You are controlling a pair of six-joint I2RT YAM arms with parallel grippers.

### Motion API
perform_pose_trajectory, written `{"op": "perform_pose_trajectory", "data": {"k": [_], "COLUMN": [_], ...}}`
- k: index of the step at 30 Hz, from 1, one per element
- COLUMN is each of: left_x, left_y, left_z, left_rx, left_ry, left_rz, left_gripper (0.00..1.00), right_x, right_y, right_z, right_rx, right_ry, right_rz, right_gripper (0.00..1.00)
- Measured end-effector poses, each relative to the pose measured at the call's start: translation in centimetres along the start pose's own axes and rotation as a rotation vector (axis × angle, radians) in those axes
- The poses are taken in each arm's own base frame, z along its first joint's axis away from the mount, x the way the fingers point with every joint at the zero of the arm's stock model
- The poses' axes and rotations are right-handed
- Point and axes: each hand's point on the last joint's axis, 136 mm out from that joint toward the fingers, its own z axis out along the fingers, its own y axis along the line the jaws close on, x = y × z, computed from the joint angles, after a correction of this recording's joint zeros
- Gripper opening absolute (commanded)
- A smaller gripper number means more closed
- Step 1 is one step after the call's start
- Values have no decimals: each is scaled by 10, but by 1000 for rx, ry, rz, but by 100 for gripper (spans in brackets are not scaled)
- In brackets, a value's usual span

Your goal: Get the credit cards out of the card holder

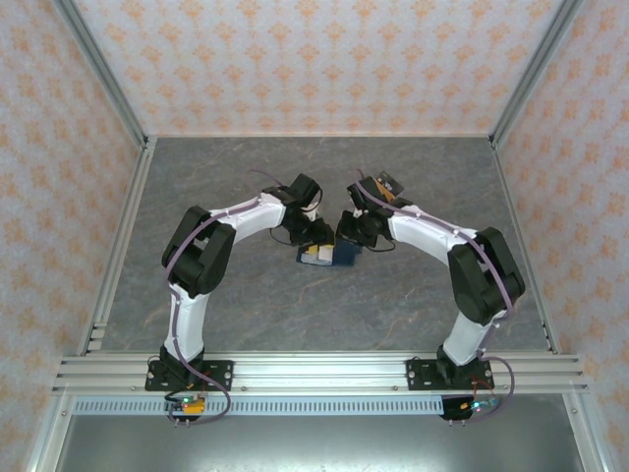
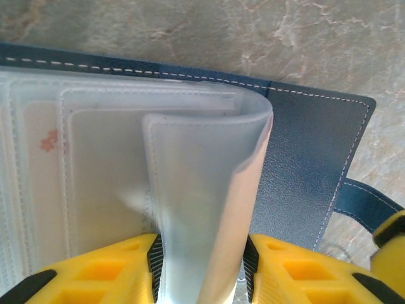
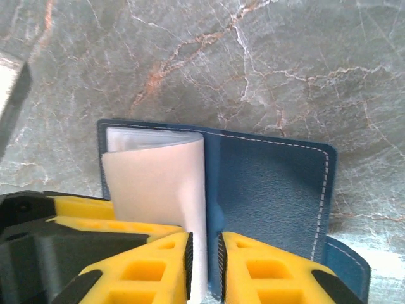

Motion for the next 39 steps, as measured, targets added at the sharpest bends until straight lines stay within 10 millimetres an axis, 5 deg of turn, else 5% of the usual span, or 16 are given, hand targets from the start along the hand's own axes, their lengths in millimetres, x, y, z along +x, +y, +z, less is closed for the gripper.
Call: {"op": "perform_pose_trajectory", "data": {"k": [16,22,39], "left_x": [3,2,-6], "left_y": [-46,-40,-33], "left_z": [11,20,18], "left_rx": [172,152,135], "left_ry": [31,39,13], "left_rz": [30,18,-20], "left_gripper": [40,28,2], "right_x": [-6,3,22], "right_y": [-25,-15,-30], "right_z": [-34,-29,7], "right_rx": [55,-12,18], "right_ry": [-136,-83,22], "right_rz": [58,54,82], "right_gripper": [23,31,22]}}
